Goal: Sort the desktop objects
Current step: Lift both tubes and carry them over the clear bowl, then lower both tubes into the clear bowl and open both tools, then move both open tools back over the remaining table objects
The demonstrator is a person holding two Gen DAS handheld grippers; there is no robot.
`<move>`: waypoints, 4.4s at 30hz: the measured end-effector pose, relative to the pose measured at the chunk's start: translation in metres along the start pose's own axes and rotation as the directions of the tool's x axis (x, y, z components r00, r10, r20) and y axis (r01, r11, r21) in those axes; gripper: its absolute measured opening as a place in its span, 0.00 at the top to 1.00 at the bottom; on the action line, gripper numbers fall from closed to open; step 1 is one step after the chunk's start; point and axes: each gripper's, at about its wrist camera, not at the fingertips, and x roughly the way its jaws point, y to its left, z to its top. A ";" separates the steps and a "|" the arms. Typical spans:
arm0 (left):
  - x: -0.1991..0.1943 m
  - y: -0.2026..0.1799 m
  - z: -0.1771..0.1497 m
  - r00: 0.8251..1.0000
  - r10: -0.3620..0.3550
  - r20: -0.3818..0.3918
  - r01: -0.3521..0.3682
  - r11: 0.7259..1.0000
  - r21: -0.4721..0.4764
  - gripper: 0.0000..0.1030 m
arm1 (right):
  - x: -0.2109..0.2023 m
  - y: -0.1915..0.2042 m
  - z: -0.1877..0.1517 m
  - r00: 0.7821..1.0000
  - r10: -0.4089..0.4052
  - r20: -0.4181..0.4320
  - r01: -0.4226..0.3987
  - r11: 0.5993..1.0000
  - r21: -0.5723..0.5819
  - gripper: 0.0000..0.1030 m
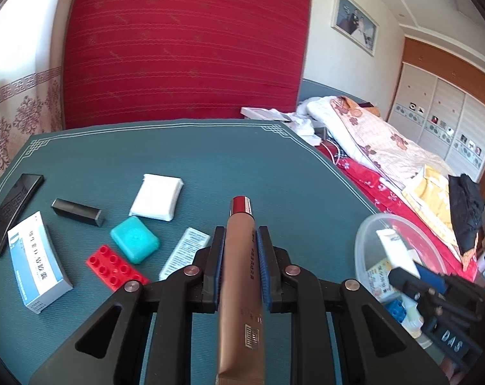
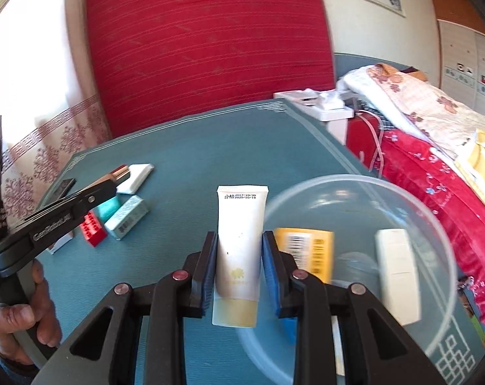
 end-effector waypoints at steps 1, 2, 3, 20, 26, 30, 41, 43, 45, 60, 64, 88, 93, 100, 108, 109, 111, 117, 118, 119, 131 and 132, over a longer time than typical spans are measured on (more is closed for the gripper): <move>0.000 -0.004 -0.001 1.000 -0.002 0.000 0.002 1.000 0.011 0.80 | -0.001 -0.005 0.000 1.000 -0.009 0.003 0.009 1.000 0.007 0.71; 0.000 -0.006 -0.001 1.000 -0.004 -0.001 0.004 1.000 0.018 0.80 | -0.003 -0.009 0.000 1.000 -0.020 0.007 0.020 1.000 0.013 0.71; -0.001 -0.008 -0.002 1.000 -0.008 -0.003 0.008 1.000 0.023 0.80 | -0.004 -0.014 0.000 1.000 -0.026 0.009 0.026 0.999 0.020 0.71; -0.008 -0.046 -0.005 0.992 -0.119 -0.040 0.121 0.991 0.051 0.80 | -0.016 -0.073 -0.012 0.989 -0.147 -0.022 0.148 0.986 0.070 0.71; -0.009 -0.063 -0.008 0.989 -0.137 -0.054 0.141 0.987 0.083 0.80 | -0.013 -0.079 -0.014 0.989 -0.142 -0.046 0.145 0.987 0.072 0.69; -0.011 -0.071 -0.008 0.987 -0.150 -0.056 0.155 0.983 0.093 0.80 | -0.015 -0.086 -0.013 0.990 -0.132 -0.047 0.136 0.987 0.084 0.66; -0.012 -0.108 -0.013 0.975 -0.206 -0.084 0.215 0.969 0.125 0.80 | -0.017 -0.105 -0.016 0.988 -0.147 -0.038 0.150 0.983 0.101 0.44; -0.012 -0.116 -0.015 0.971 -0.219 -0.093 0.230 0.964 0.130 0.80 | -0.016 -0.108 -0.016 0.988 -0.151 -0.038 0.154 0.983 0.102 0.42; -0.013 -0.123 -0.017 0.966 -0.238 -0.103 0.250 0.959 0.134 0.80 | -0.017 -0.113 -0.016 0.987 -0.155 -0.036 0.158 0.982 0.106 0.41; 0.014 -0.174 -0.029 0.938 -0.300 -0.171 0.330 0.924 0.191 0.80 | -0.017 -0.133 -0.014 0.983 -0.182 -0.038 0.185 0.971 0.152 0.40; 0.020 -0.179 -0.021 0.913 -0.367 -0.176 0.395 0.904 0.164 0.80 | -0.017 -0.135 -0.015 0.981 -0.190 -0.039 0.194 0.968 0.158 0.40; 0.011 -0.128 -0.010 0.951 -0.281 -0.125 0.292 0.953 0.076 0.33 | -0.029 -0.113 -0.010 0.981 -0.192 0.007 0.189 0.971 0.146 0.33; 0.007 -0.106 -0.010 0.966 -0.233 -0.110 0.241 0.969 0.063 0.33 | -0.032 -0.100 -0.004 0.985 -0.172 0.032 0.165 0.976 0.144 0.31; 0.000 -0.069 -0.008 0.985 -0.147 -0.086 0.149 0.989 0.019 0.33 | -0.030 -0.069 0.004 0.989 -0.128 0.073 0.120 0.987 0.107 0.28; -0.010 -0.035 -0.011 0.999 0.031 -0.028 -0.030 0.998 0.046 0.33 | -0.018 -0.034 0.004 0.996 -0.054 0.069 0.049 0.997 0.067 0.26; -0.011 -0.029 -0.012 0.998 0.050 -0.023 -0.049 0.998 0.050 0.33 | -0.017 -0.029 0.003 0.996 -0.048 0.069 0.044 0.997 0.058 0.26; -0.013 -0.019 -0.014 0.997 0.074 -0.021 -0.073 0.996 0.045 0.33 | -0.015 -0.018 0.001 0.997 -0.038 0.066 0.036 0.999 0.034 0.25; -0.013 0.013 -0.016 0.991 0.132 -0.026 -0.132 0.991 -0.027 0.33 | -0.004 0.018 -0.005 0.999 0.018 0.038 -0.017 0.999 -0.040 0.24; -0.013 0.019 -0.017 0.990 0.138 -0.028 -0.140 0.989 -0.042 0.33 | -0.003 0.023 -0.006 0.999 0.025 0.037 -0.023 0.999 -0.049 0.24; -0.013 0.023 -0.017 0.989 0.146 -0.027 -0.147 0.988 -0.052 0.33 | -0.003 0.028 -0.007 0.999 0.031 0.034 -0.029 0.998 -0.057 0.24; -0.009 0.063 -0.017 0.955 0.297 -0.028 -0.298 0.947 -0.122 0.33 | 0.036 0.068 -0.018 0.995 0.080 -0.060 -0.086 0.989 -0.117 0.23; -0.008 0.066 -0.017 0.949 0.313 -0.034 -0.315 0.941 -0.127 0.33 | 0.039 0.071 -0.019 0.994 0.085 -0.068 -0.092 0.989 -0.118 0.23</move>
